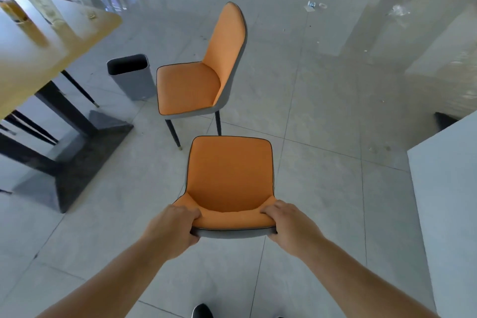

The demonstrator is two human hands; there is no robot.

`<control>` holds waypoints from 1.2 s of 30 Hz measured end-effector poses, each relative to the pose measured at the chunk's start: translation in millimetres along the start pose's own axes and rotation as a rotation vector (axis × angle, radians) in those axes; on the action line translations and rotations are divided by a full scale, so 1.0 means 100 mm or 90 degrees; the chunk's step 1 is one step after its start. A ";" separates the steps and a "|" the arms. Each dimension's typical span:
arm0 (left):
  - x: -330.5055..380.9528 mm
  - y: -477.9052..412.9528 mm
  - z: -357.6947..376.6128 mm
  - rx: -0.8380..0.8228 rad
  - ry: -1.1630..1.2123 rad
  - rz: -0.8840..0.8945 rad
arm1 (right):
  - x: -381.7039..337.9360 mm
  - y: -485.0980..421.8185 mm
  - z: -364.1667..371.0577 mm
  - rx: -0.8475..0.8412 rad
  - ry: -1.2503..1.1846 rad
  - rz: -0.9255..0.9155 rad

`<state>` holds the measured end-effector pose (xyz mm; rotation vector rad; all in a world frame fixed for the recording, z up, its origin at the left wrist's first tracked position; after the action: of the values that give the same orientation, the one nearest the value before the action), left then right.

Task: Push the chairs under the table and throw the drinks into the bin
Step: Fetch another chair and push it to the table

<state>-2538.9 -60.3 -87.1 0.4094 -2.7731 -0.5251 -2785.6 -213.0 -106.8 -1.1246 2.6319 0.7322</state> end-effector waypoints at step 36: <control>-2.55 1.26 -0.10 0.144 0.276 -0.549 | -3.60 -2.96 0.13 -0.194 0.228 -0.491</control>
<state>-2329.4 132.0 -86.2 1.5803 -2.1314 -0.2361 -2323.0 -155.5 -99.5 -2.3376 2.0426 0.8096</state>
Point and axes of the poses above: each hand's wrist, its own y-axis away from the middle knuckle, its own z-axis out of the palm, x = y × z, the point moved 4 cm from there along -y, towards the middle knuckle, and after that the axes turned 1 degree about z, right-handed, at the moved point
